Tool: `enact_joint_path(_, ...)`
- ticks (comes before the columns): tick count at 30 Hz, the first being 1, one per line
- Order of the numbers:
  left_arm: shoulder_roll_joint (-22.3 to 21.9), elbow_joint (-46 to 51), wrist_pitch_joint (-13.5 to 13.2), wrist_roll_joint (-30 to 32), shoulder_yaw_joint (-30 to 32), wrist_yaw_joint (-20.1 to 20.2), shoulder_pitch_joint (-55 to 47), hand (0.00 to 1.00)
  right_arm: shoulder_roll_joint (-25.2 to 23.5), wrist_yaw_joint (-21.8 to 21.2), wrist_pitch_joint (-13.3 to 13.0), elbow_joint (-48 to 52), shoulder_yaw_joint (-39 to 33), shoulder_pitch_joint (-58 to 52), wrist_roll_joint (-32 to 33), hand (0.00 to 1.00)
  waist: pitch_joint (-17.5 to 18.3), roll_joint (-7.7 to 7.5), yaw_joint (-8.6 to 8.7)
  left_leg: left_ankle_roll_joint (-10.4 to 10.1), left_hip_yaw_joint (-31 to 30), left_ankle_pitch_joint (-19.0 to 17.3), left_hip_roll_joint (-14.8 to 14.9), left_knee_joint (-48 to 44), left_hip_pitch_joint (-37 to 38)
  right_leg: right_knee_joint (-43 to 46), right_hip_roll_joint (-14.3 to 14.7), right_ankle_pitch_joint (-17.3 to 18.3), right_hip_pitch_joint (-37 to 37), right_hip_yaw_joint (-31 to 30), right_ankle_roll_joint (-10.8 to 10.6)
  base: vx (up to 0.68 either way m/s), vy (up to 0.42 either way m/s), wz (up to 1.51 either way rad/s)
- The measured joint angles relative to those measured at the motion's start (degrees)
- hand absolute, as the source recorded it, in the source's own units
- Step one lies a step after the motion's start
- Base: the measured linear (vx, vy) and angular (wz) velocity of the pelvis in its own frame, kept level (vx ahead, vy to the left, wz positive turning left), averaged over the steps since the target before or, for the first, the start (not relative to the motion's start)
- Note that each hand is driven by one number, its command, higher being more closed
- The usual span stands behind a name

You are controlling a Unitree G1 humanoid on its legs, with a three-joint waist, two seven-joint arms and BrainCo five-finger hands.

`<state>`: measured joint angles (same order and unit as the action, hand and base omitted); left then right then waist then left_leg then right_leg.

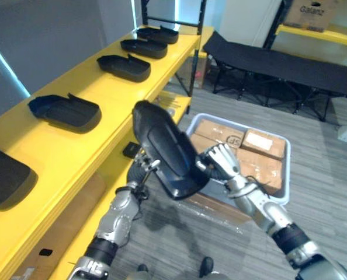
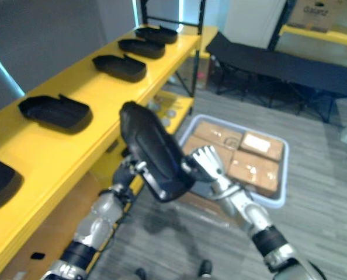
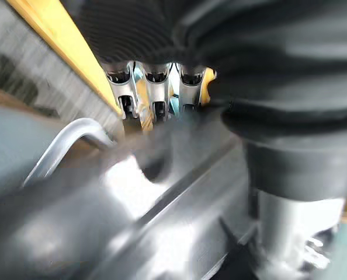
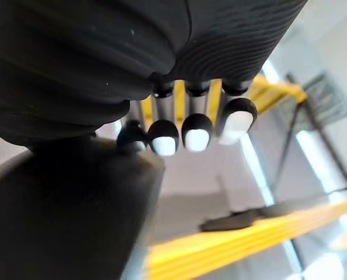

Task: Walk over and take plastic housings, then place them on the shelf

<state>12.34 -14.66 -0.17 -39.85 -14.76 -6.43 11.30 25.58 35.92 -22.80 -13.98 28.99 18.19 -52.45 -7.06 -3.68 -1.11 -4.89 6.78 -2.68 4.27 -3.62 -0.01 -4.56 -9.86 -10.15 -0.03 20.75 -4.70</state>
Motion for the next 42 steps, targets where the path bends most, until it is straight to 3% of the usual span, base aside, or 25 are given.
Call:
enact_joint_path(8,0.88,0.01,1.66,-4.84,-0.56,1.31,0.01,1.0,-0.71,1.71,-1.27,2.6,2.78,0.01,1.18,1.0,0.0,-0.01,-0.28,0.0,0.0,0.0,-0.01,-0.04,-0.01,0.0,-0.14,0.01,0.01,0.0,0.01,0.0,0.0,0.0)
enact_joint_path(15,2.42,0.05,3.53,-9.39,-5.44,2.45,0.5,1.0,-1.97,1.88,-1.7,4.73,3.74,0.04,2.66,1.0,0.01,-0.02,0.28,-0.01,0.07,-0.01,0.02,-0.12,-0.01,-0.01,-0.27,0.02,0.0,-0.08,0.04,0.0,0.0,0.0)
enact_joint_path(16,2.95,0.05,3.43,-9.35,-6.09,2.06,1.22,1.0,-1.97,1.93,-1.65,4.76,3.71,0.04,3.28,0.0,0.01,-0.02,0.35,-0.01,0.09,-0.01,0.03,-0.16,-0.01,-0.01,-0.26,0.03,0.0,-0.11,0.05,0.0,0.0,0.0)
enact_joint_path(20,3.05,0.42,1.36,-8.48,-6.7,-0.13,2.9,1.0,-2.16,3.2,-1.13,4.87,3.56,0.06,5.42,0.0,0.01,-0.02,0.53,-0.02,0.15,-0.02,0.04,-0.24,-0.01,-0.02,-0.27,0.09,-0.01,-0.22,0.15,0.0,0.0,0.0)
enact_joint_path(25,3.06,3.14,-3.19,-6.13,-5.63,-3.49,3.69,1.0,-2.63,4.23,-1.03,5.1,2.42,-0.16,7.97,0.0,0.01,-0.03,0.57,-0.06,0.13,-0.04,0.1,-0.26,-0.02,-0.01,-0.22,0.11,-0.03,-0.23,0.18,0.0,0.0,0.0)
enact_joint_path(28,2.9,5.54,-5.52,-1.93,-4.0,-6.75,3.97,1.0,-2.94,4.35,-0.88,5.1,2.05,-0.97,9.65,0.0,-0.02,-0.06,0.56,-0.06,0.12,-0.05,0.09,-0.28,-0.01,-0.01,-0.22,0.11,-0.02,-0.23,0.18,0.0,0.0,0.0)
enact_joint_path(31,2.58,8.75,-8.12,8.85,-3.27,-13.45,4.29,1.0,-3.64,4.58,0.34,4.96,1.78,-2.29,12.92,0.0,-0.06,-0.15,0.42,-0.06,0.09,-0.04,0.08,-0.25,-0.01,-0.01,-0.21,0.11,-0.02,-0.23,0.18,0.0,0.0,0.0)
enact_joint_path(36,-2.93,15.59,-12.21,27.39,3.64,-25.42,4.62,1.0,-7.47,2.73,0.25,5.2,-2.49,-2.97,26.72,0.0,-0.08,-0.16,0.4,-0.04,0.11,-0.03,-0.07,-0.3,0.17,0.0,0.0,0.11,0.18,-0.1,0.17,0.0,0.0,0.0)
enact_joint_path(38,-3.54,16.92,-12.33,32.96,5.45,-28.39,4.62,1.0,-8.37,2.25,0.02,6.96,-4.25,-3.19,29.53,0.0,-0.1,-0.13,0.38,-0.04,0.13,-0.03,-0.09,-0.29,0.23,0.0,0.02,0.11,0.22,-0.1,0.17,0.0,0.0,0.0)
enact_joint_path(39,-4.15,17.55,-12.23,38.42,7.81,-31.82,4.54,1.0,-9.16,1.3,-0.83,9.18,-6.71,-3.44,33.79,0.0,-0.1,-0.12,0.4,-0.04,0.19,-0.03,-0.18,-0.13,0.42,0.01,0.03,0.11,0.27,-0.14,0.16,0.0,0.0,0.0)
enact_joint_path(42,-4.15,17.8,-11.6,44.81,11.86,-36.31,4.12,1.0,-9.95,-1.16,-2.33,14.28,-13.25,-4.55,42.33,0.0,-0.18,-0.01,0.46,-0.03,0.3,-0.04,-0.41,0.12,1.45,0.0,0.0,0.35,1.08,-0.19,0.08,0.0,0.004,-0.01)
